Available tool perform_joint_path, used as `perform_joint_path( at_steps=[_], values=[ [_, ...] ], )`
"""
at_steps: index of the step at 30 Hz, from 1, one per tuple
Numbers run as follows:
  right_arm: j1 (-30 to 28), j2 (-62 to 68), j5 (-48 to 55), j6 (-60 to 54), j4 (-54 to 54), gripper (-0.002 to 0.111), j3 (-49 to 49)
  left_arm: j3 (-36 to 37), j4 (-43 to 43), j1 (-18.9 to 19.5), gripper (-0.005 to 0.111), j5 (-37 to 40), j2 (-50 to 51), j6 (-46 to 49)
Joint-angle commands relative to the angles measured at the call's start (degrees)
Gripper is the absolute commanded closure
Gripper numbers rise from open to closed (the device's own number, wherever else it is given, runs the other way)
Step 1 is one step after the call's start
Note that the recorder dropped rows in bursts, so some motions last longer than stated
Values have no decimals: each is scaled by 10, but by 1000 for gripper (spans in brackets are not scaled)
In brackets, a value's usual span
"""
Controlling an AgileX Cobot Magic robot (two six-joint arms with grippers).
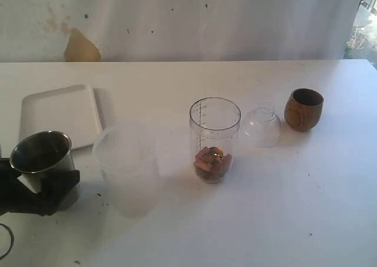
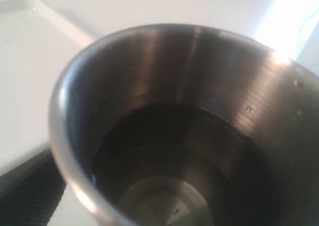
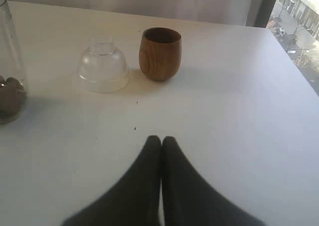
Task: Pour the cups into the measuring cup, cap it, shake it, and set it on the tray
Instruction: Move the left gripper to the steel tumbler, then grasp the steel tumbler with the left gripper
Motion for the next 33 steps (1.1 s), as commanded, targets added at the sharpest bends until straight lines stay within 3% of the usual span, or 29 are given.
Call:
perform_joint_path(
  at_steps=[1,33],
  values=[
    [0,-2,0,2,-1,108,4,-1,-4,-2,9,-21,20,17],
    [0,-2,0,2,-1,108,4,-41,21,-2,9,-21,37,22]
  ],
)
